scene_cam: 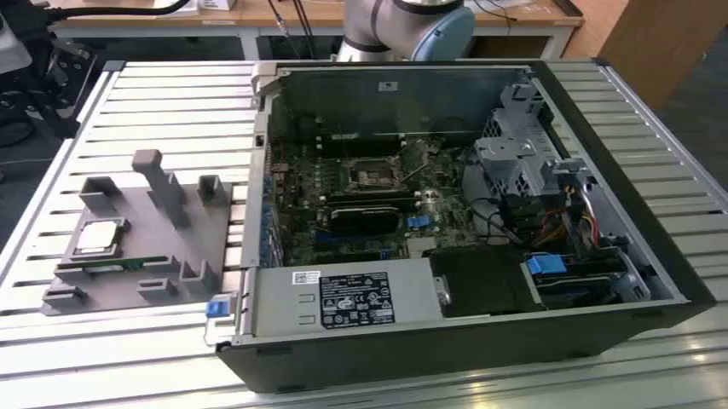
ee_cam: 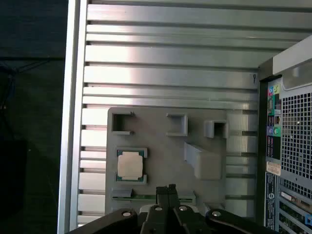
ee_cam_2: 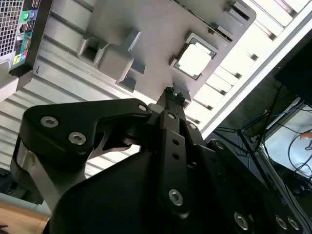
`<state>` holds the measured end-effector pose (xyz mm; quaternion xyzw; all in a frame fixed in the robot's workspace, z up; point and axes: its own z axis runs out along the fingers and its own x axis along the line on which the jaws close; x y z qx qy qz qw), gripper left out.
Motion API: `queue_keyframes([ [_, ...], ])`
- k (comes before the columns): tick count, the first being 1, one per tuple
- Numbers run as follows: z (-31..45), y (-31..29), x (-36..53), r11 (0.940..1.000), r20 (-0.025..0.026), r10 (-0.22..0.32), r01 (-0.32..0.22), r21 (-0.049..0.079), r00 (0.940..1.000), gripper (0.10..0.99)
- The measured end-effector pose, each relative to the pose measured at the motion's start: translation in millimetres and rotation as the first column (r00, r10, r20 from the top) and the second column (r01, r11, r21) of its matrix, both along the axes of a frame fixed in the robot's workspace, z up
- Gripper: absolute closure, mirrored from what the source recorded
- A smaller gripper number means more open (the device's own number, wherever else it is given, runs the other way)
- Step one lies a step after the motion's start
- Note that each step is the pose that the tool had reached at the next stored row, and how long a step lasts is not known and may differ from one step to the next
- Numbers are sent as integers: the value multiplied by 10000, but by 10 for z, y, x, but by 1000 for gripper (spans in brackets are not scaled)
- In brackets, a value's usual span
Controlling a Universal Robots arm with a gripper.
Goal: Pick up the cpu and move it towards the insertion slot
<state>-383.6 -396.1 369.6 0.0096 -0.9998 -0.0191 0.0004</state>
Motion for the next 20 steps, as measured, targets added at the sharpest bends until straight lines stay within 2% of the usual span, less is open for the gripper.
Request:
queue_keyframes([
  [20, -1, 0, -51, 10000, 0, 0, 0, 0, 10000, 980],
])
